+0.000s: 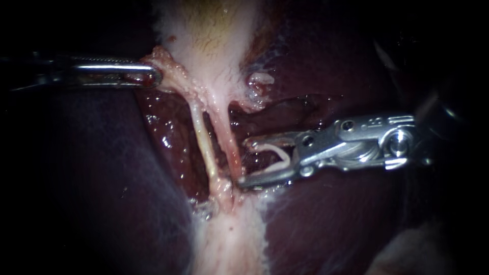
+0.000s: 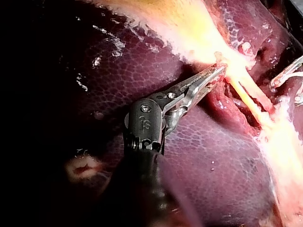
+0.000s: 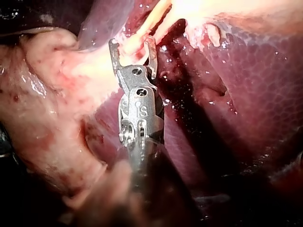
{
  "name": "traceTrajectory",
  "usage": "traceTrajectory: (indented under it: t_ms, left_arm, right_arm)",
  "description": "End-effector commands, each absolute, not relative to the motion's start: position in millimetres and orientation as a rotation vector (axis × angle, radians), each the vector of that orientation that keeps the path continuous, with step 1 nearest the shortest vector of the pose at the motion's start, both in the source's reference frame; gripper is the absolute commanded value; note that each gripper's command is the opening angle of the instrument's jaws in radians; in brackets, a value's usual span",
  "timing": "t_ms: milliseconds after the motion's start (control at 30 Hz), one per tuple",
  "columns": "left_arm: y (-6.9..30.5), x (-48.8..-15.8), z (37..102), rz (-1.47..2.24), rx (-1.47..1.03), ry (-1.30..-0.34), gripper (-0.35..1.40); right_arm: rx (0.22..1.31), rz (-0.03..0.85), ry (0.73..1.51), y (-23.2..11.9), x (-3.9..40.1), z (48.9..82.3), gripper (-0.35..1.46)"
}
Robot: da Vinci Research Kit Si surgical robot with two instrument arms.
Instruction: Clipping first clip left tube
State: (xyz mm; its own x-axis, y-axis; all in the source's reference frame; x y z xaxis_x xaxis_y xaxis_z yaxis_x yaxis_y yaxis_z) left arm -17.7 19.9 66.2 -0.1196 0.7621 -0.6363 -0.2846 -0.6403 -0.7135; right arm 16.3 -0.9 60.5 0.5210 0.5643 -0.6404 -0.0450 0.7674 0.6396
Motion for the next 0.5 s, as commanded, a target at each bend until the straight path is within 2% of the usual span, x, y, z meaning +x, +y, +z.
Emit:
traceTrajectory:
  t_ms: [33, 500]
  left_arm:
    - [19.9, -17.7, 66.2, 1.843, -1.424, -0.554, -0.35]
    - [19.8, -17.8, 66.3, 1.843, -1.424, -0.552, -0.35]
  right_arm:
    - [0.608, 0.394, 0.962, -0.9, 16.5, 60.5, 0.49]
    - [0.605, 0.392, 0.96, -1.6, 18.6, 62.0, 0.49]
